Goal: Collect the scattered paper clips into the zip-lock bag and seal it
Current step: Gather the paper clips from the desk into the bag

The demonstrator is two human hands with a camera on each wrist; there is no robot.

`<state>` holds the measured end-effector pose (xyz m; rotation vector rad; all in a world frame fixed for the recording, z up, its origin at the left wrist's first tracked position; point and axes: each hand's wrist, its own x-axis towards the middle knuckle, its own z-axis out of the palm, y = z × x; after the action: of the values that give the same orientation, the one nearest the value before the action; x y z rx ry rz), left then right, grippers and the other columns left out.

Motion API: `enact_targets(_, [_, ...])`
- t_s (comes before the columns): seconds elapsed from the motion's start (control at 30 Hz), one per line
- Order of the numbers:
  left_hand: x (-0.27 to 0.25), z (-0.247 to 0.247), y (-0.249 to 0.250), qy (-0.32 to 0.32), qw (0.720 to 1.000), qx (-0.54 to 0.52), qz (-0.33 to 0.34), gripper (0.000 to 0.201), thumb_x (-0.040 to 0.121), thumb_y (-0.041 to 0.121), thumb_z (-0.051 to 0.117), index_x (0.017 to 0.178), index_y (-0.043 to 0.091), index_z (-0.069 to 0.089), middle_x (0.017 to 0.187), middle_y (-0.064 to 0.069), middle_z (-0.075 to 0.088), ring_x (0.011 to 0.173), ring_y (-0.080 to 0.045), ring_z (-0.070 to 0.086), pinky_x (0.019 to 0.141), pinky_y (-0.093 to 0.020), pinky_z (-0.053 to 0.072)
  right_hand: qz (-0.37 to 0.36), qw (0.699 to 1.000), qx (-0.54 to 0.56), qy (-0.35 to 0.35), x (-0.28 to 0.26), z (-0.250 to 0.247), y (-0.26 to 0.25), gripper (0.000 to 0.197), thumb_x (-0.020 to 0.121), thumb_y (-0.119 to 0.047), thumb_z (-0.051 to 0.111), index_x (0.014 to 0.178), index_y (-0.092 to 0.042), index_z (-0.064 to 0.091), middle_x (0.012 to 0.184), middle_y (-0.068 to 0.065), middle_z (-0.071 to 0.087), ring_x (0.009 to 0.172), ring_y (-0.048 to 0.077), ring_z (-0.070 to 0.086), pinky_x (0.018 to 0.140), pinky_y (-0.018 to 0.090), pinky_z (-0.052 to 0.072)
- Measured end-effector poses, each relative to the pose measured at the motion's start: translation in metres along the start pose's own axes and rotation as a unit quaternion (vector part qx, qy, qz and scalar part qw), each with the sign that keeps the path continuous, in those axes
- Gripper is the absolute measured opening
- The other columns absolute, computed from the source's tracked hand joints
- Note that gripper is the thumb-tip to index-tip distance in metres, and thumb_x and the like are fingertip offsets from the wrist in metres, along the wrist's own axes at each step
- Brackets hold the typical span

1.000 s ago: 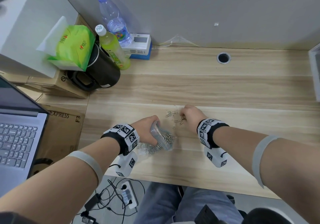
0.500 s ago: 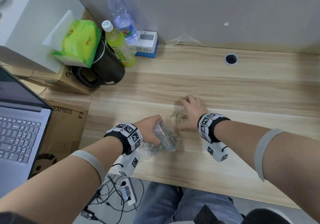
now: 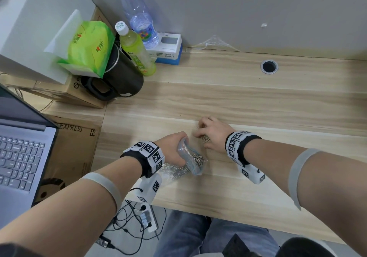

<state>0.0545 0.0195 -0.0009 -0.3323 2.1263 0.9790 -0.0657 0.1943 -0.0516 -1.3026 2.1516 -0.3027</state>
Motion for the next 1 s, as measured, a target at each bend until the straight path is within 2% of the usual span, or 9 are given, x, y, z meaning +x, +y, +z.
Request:
enact_targets(0.23, [0.001, -0.001, 0.003, 0.005, 1.0, 0.007, 0.005, 0.049, 0.069, 0.007, 0.077, 0.111, 0.013, 0.051, 0.081, -0.001, 0.059, 0.06, -0.011, 0.053, 0.043, -0.015, 0.041, 0.007, 1.0, 0.006, 0.005, 0.001, -0.004, 0.005, 0.011, 0.081, -0.025, 0.071, 0.092, -0.023, 0.071, 0.109, -0.003, 0.054, 0.107, 0.02, 0.047, 0.081, 0.037, 0.049])
enact_targets(0.37, [0.003, 0.0, 0.001, 0.008, 1.0, 0.007, 0.0, 0.046, 0.069, 0.008, 0.076, 0.107, 0.017, 0.05, 0.08, -0.001, 0.059, 0.06, -0.012, 0.053, 0.044, -0.016, 0.042, 0.01, 1.0, 0.006, 0.007, 0.0, -0.007, 0.006, 0.026, 0.078, -0.029, 0.072, 0.102, -0.021, 0.064, 0.112, -0.001, 0.051, 0.106, 0.021, 0.046, 0.08, 0.034, 0.046])
enact_targets(0.47, [0.004, 0.0, 0.0, 0.01, 1.0, 0.011, -0.002, 0.048, 0.068, 0.011, 0.077, 0.106, 0.018, 0.051, 0.08, -0.001, 0.061, 0.06, -0.01, 0.053, 0.046, -0.018, 0.043, -0.004, 1.0, -0.004, 0.0, 0.003, -0.006, 0.003, 0.052, 0.076, -0.032, 0.071, 0.125, -0.024, 0.056, 0.122, 0.001, 0.046, 0.113, 0.021, 0.041, 0.086, 0.036, 0.047])
enact_targets(0.53, [0.004, 0.0, 0.0, 0.009, 1.0, 0.007, -0.005, 0.047, 0.068, 0.011, 0.077, 0.107, 0.016, 0.051, 0.079, 0.0, 0.06, 0.06, -0.01, 0.053, 0.047, -0.019, 0.043, -0.007, 1.0, -0.02, -0.019, 0.006, -0.006, 0.002, 0.061, 0.077, -0.033, 0.071, 0.134, -0.027, 0.051, 0.126, 0.002, 0.042, 0.117, 0.02, 0.038, 0.092, 0.037, 0.046])
enact_targets(0.67, [0.005, 0.0, -0.001, 0.01, 1.0, 0.013, -0.007, 0.047, 0.066, 0.014, 0.077, 0.102, 0.023, 0.05, 0.08, -0.001, 0.061, 0.061, -0.011, 0.054, 0.049, -0.025, 0.045, -0.004, 1.0, -0.013, -0.025, 0.007, -0.01, 0.003, 0.052, 0.08, -0.033, 0.073, 0.129, -0.024, 0.058, 0.125, 0.001, 0.044, 0.117, 0.021, 0.04, 0.094, 0.036, 0.045])
enact_targets(0.73, [0.005, 0.0, -0.001, 0.008, 1.0, 0.011, -0.008, 0.047, 0.066, 0.013, 0.077, 0.103, 0.023, 0.05, 0.08, -0.002, 0.062, 0.061, -0.012, 0.055, 0.05, -0.027, 0.046, 0.0, 1.0, -0.004, -0.024, 0.005, -0.013, 0.005, 0.038, 0.083, -0.028, 0.071, 0.12, -0.02, 0.064, 0.121, 0.001, 0.049, 0.114, 0.021, 0.044, 0.091, 0.035, 0.043])
enact_targets(0.83, [0.005, 0.0, 0.0, 0.006, 1.0, 0.012, -0.011, 0.048, 0.067, 0.012, 0.077, 0.106, 0.021, 0.05, 0.08, -0.001, 0.062, 0.059, -0.012, 0.054, 0.047, -0.023, 0.045, 0.008, 1.0, 0.006, -0.029, 0.002, -0.016, 0.009, 0.018, 0.086, -0.022, 0.068, 0.102, -0.015, 0.069, 0.114, 0.002, 0.053, 0.109, 0.023, 0.048, 0.085, 0.032, 0.042])
enact_targets(0.9, [0.006, 0.0, 0.001, 0.004, 1.0, 0.013, -0.012, 0.048, 0.068, 0.011, 0.076, 0.107, 0.021, 0.051, 0.078, 0.0, 0.061, 0.058, -0.01, 0.053, 0.045, -0.02, 0.043, 0.015, 0.999, 0.014, -0.032, 0.0, -0.017, 0.011, 0.019, 0.085, -0.026, 0.069, 0.1, -0.014, 0.068, 0.112, 0.002, 0.053, 0.107, 0.022, 0.049, 0.085, 0.034, 0.045])
enact_targets(1.0, [0.006, -0.001, 0.002, 0.0, 1.0, 0.018, -0.014, 0.048, 0.069, 0.011, 0.076, 0.109, 0.02, 0.051, 0.078, 0.001, 0.06, 0.057, -0.009, 0.053, 0.045, -0.019, 0.042, 0.023, 0.999, 0.014, -0.035, -0.003, -0.016, 0.014, 0.039, 0.078, -0.033, 0.072, 0.113, -0.016, 0.064, 0.117, 0.002, 0.049, 0.111, 0.022, 0.046, 0.089, 0.039, 0.048])
